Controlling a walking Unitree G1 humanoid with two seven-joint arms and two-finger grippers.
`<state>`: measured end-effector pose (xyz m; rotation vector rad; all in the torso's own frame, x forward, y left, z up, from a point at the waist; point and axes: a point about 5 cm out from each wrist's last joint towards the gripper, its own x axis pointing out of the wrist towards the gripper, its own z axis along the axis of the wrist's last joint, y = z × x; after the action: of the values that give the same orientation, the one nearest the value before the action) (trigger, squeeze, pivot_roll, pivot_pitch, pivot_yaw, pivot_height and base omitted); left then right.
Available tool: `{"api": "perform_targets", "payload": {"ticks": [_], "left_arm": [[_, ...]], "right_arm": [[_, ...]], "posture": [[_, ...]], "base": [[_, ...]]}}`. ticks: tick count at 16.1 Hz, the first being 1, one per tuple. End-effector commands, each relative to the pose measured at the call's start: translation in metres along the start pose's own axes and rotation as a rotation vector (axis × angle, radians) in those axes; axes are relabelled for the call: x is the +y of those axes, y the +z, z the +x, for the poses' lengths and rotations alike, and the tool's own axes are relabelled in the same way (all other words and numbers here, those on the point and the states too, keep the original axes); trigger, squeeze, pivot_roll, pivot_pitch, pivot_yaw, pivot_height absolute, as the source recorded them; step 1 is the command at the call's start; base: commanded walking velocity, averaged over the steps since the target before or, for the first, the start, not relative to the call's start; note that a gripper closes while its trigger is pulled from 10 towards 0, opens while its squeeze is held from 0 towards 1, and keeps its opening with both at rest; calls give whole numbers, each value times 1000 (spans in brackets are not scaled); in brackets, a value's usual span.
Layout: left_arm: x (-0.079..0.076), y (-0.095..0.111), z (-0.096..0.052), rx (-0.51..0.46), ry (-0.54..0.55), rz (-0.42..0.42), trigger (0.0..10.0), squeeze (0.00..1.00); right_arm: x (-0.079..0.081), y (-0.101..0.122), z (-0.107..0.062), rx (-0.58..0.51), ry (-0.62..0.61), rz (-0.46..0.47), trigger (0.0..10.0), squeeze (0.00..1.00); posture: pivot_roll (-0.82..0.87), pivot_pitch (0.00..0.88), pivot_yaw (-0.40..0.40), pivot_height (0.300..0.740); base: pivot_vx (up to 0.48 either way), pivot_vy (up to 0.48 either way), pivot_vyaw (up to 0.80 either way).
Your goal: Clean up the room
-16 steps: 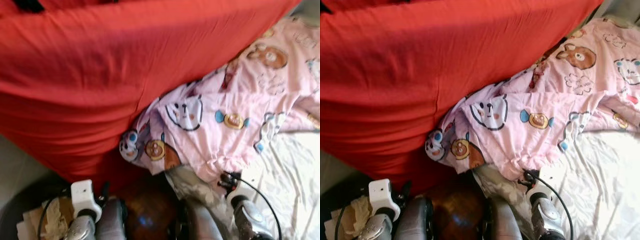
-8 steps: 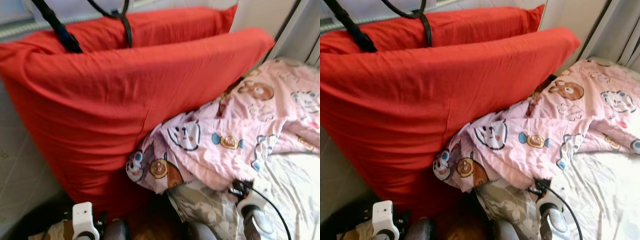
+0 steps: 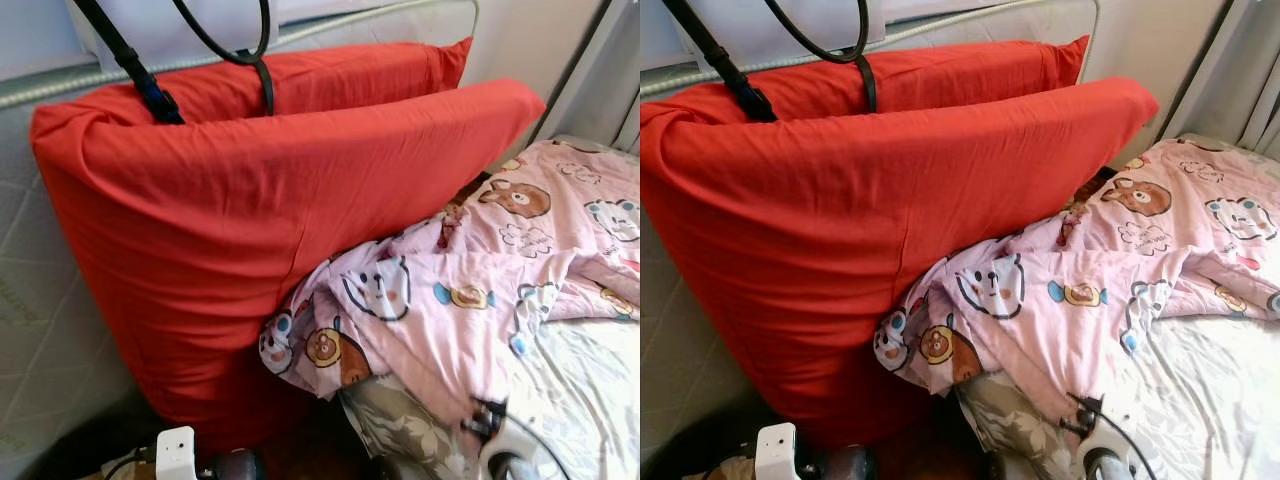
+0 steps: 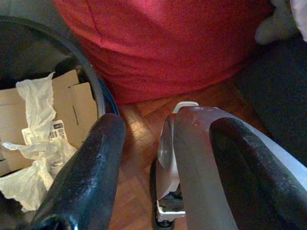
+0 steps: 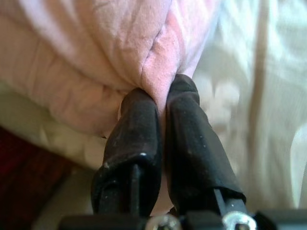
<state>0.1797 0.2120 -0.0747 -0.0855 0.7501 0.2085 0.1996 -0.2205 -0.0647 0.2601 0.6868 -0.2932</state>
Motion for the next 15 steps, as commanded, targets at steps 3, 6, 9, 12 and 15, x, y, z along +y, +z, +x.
{"api": "perform_targets", "payload": {"ticks": [3, 6, 9, 12, 15], "left_arm": [[-5, -6, 0, 49, -15, 22, 10000, 0], [-9, -5, 1, 54, -22, 34, 10000, 0], [-12, -5, 1, 57, -27, 39, 10000, 0], [-12, -4, 2, 53, -23, 31, 10000, 0], [-11, -4, 2, 55, -18, 31, 10000, 0]], "right_arm": [[-1, -25, -7, 126, -23, -40, 10000, 0], [9, -28, -6, 148, 9, -62, 10000, 0], [15, -24, -4, 141, 27, -84, 10000, 0], [9, -28, -6, 141, 16, -88, 10000, 0], [8, -28, -6, 140, 9, -89, 10000, 0]], "posture": [[12, 0, -46, 660], [-1, 0, -39, 690], [5, 0, -46, 725], [14, 0, -55, 740], [13, 0, -51, 740]], "base": [[0, 0, 0], [0, 0, 0], [0, 0, 0], [0, 0, 0], [0, 0, 0]]}}
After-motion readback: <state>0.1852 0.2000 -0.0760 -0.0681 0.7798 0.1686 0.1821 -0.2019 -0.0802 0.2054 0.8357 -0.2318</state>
